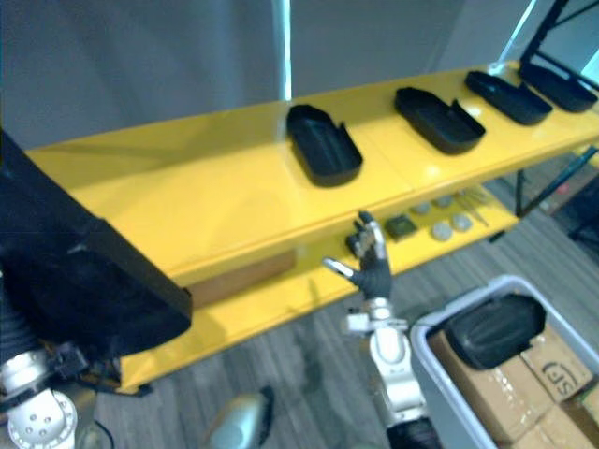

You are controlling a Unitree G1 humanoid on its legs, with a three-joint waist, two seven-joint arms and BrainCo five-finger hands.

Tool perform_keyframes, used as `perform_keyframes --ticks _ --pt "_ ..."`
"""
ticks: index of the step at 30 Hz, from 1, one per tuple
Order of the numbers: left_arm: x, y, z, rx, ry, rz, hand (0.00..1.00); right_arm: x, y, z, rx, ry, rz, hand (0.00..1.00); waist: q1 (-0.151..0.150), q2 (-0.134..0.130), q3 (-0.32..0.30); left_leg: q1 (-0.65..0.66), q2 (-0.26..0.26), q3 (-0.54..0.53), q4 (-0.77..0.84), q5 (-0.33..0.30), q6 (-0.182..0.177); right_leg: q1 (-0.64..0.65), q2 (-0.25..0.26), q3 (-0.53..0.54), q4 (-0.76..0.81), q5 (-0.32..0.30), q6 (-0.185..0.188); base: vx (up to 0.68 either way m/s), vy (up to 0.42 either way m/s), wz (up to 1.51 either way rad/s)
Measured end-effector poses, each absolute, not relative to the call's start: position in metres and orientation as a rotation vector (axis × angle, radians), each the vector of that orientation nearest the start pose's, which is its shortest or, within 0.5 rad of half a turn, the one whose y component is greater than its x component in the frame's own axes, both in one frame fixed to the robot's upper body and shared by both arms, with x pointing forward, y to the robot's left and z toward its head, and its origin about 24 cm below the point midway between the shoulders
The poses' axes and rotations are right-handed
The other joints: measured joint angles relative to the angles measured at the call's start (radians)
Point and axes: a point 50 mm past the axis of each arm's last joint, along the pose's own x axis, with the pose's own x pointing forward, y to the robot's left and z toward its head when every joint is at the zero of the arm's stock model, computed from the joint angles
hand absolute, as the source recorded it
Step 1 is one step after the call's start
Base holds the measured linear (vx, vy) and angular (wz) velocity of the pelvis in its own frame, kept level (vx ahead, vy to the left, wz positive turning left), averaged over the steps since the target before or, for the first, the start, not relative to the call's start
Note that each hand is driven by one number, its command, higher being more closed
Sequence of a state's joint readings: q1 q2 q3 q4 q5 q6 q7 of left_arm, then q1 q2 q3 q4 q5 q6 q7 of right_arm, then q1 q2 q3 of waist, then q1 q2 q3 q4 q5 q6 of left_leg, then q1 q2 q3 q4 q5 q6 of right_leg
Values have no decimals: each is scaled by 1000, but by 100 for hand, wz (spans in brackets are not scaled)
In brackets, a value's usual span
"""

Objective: Walk over and take plastic housings, then place them on the shelf

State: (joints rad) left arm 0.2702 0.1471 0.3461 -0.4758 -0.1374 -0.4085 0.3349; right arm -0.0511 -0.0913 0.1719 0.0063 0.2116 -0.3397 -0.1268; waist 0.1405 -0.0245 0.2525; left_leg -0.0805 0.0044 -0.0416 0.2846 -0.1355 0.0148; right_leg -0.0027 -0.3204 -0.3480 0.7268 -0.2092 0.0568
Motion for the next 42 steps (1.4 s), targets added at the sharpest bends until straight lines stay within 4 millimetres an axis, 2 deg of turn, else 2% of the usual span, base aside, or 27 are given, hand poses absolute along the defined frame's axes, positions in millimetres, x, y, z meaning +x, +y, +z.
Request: perform_keyframes --ticks 3,4,5,7,9,10,11,12,13,15,17,20,21,25,27,29,31,36,37,40,42 --pt "165 257 151 67 -724 615 100 255 -147 93 137 -410 -2 0 -32 13 -8 31 -3 -59 -39 -2 -4 -70 111 54 -186 -34 -20 232 37 71" --pt "171 256 150 46 -728 607 100 253 -157 102 119 -454 -25 0 -57 21 -9 26 -13 -116 -40 -6 -7 -117 155 143 -265 -28 -12 251 -31 126" --pt "176 254 148 30 -717 596 100 251 -164 108 107 -486 -45 0 -79 22 -8 29 -23 -161 -44 -6 -9 -143 176 223 -303 -18 4 260 -66 158" --pt "184 245 137 -9 -667 559 100 246 -174 117 98 -538 -86 0 -105 12 -14 59 -42 -252 -51 -13 -30 -154 193 333 -374 9 38 361 -296 163" --pt "182 239 132 -27 -637 525 100 244 -175 124 95 -576 -110 0 -100 -28 -41 62 -67 -288 -53 -36 -64 -138 168 337 -468 108 23 301 -366 128" --pt "182 236 128 -42 -618 519 100 244 -177 127 71 -588 -126 0 -97 -29 -52 60 -63 -299 -48 -54 -80 -121 159 317 -488 156 65 234 -317 101" --pt "179 228 118 -76 -566 511 100 246 -181 130 30 -596 -146 0 -86 18 -74 49 -4 -247 -46 -63 -88 -82 197 261 -538 171 45 288 -341 104" --pt "176 225 112 -84 -538 499 100 247 -186 135 -2 -615 -170 0 -77 50 -92 41 49 -182 -65 -56 -104 -55 227 220 -592 192 27 265 -285 75" --pt "176 224 112 -82 -535 487 100 248 -189 138 -22 -628 -187 0 -75 63 -99 42 70 -143 -85 -46 -116 -45 236 204 -609 195 22 242 -267 74" --pt "184 216 118 -91 -568 416 100 245 -209 147 -81 -674 -324 0 -87 78 -109 47 111 3 -175 28 -131 -39 243 145 -618 196 21 155 -190 76" --pt "190 210 123 -101 -594 373 100 240 -223 151 -88 -698 -415 0 -97 78 -108 68 113 30 -232 59 -127 -38 243 133 -619 195 20 80 -43 29" --pt "191 210 125 -97 -600 366 100 219 -236 157 -88 -736 -500 0 -106 61 -98 111 100 77 -249 60 -122 -12 233 160 -640 195 21 53 34 -27" --pt "191 212 125 -91 -601 371 100 209 -238 155 -88 -740 -521 0 -117 55 -98 122 94 92 -250 52 -112 -1 229 167 -655 196 21 27 58 -31" --pt "191 214 126 -67 -599 371 100 191 -242 141 -70 -699 -578 0 -159 41 -93 134 84 137 -249 42 -104 2 222 202 -684 205 28 -11 43 -34" --pt "192 214 127 -21 -590 355 100 186 -244 134 -70 -663 -597 0 -173 45 -91 137 84 159 -247 39 -101 1 225 219 -700 216 28 -16 13 -28" --pt "194 214 129 28 -591 333 100 181 -247 129 -90 -635 -597 0 -200 53 -87 140 85 172 -247 38 -101 0 228 235 -712 225 26 -17 5 -20" --pt "196 214 130 49 -574 314 100 179 -249 129 -101 -631 -600 0 -206 58 -86 151 88 191 -251 37 -102 0 233 247 -712 226 25 -9 -2 -23" --pt "217 217 135 140 -504 206 100 173 -263 133 -136 -630 -580 0 -223 95 -87 169 91 217 -251 37 -103 -1 242 274 -706 227 25 -1 -7 -18" --pt "224 221 134 164 -477 204 100 174 -264 135 -138 -636 -553 0 -235 105 -88 171 90 219 -251 37 -103 -2 245 276 -704 227 25 -8 -15 -8" --pt "247 237 127 227 -366 222 100 176 -264 138 -150 -638 -484 0 -239 118 -86 190 90 248 -253 37 -103 -3 252 303 -696 226 24 -24 7 -26" --pt "264 260 111 266 -200 283 100 179 -264 142 -152 -645 -414 0 -262 128 -85 191 91 265 -253 37 -102 -17 255 323 -688 226 23 -40 -4 -24"
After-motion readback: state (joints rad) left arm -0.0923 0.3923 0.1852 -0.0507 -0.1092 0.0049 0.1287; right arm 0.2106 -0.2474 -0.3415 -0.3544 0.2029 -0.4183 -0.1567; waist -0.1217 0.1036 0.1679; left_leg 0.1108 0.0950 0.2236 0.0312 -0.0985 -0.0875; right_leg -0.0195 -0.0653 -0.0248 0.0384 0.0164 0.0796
